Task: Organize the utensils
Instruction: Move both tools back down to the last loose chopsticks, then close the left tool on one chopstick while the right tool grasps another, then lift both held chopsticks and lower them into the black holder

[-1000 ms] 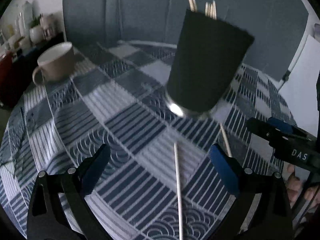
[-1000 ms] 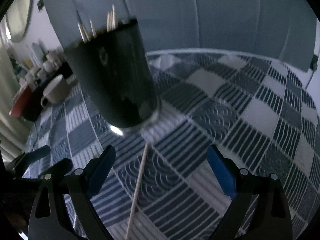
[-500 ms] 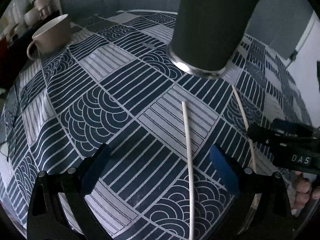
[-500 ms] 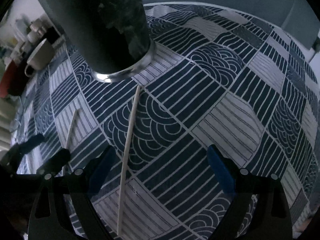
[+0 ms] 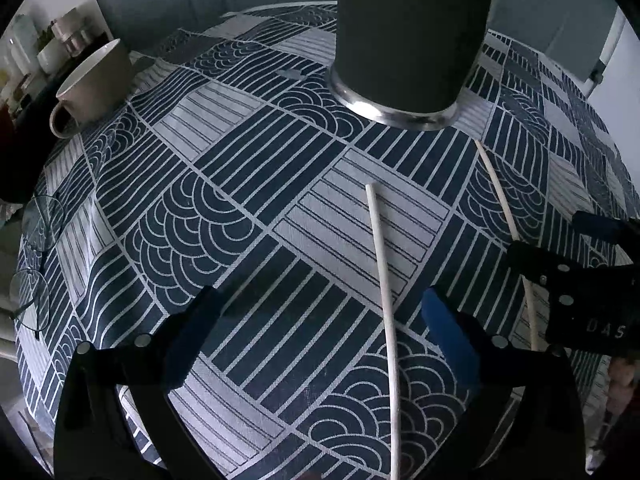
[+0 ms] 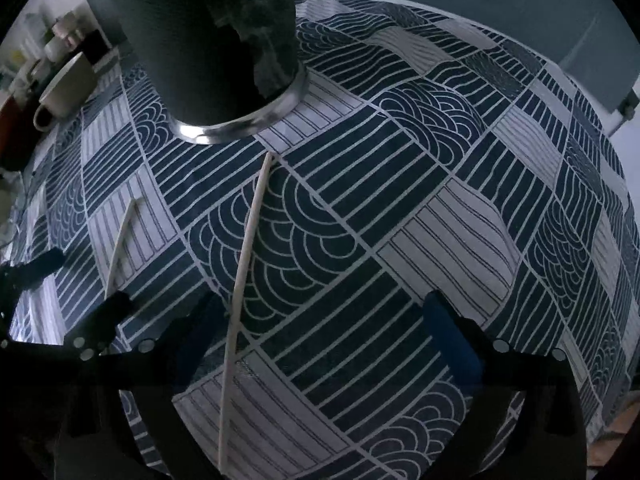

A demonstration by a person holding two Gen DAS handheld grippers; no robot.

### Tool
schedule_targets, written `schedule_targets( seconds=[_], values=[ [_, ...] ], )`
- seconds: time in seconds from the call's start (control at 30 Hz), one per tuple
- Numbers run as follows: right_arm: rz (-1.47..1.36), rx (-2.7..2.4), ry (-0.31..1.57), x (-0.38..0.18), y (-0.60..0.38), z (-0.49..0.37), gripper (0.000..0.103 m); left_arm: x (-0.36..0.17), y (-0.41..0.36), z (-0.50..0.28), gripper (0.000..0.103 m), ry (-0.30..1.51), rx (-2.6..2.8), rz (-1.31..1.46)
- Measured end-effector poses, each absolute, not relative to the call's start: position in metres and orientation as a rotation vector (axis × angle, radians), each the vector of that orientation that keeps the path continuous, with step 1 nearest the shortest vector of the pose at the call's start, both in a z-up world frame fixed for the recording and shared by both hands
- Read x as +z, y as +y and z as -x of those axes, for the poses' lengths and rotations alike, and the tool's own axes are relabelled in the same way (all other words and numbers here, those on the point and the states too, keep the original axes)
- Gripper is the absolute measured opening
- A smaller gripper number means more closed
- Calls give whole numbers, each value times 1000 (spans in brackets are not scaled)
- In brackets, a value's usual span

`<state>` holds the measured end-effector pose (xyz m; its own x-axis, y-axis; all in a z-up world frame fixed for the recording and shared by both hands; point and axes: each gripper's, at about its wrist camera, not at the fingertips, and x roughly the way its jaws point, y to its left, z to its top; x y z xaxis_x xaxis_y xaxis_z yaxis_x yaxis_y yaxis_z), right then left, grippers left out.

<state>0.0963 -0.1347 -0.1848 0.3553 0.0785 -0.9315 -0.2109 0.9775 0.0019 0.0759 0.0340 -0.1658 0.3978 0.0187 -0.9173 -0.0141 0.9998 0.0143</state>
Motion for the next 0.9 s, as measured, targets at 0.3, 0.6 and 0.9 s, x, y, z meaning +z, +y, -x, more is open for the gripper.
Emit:
schedule_targets(
  seconds=[0.3,0.6,0.9],
  values=[
    [133,236,1155,-172,-148,-90,6,-153,43,-67,5,1129,12,27],
    [81,195,1204,-168,-172,-98,4,-153,59,-67,4,1172,-21,98],
    [28,188,1149,-140,-186,-108,4,-130,70,-76,4,1130,-20,147]
  ],
)
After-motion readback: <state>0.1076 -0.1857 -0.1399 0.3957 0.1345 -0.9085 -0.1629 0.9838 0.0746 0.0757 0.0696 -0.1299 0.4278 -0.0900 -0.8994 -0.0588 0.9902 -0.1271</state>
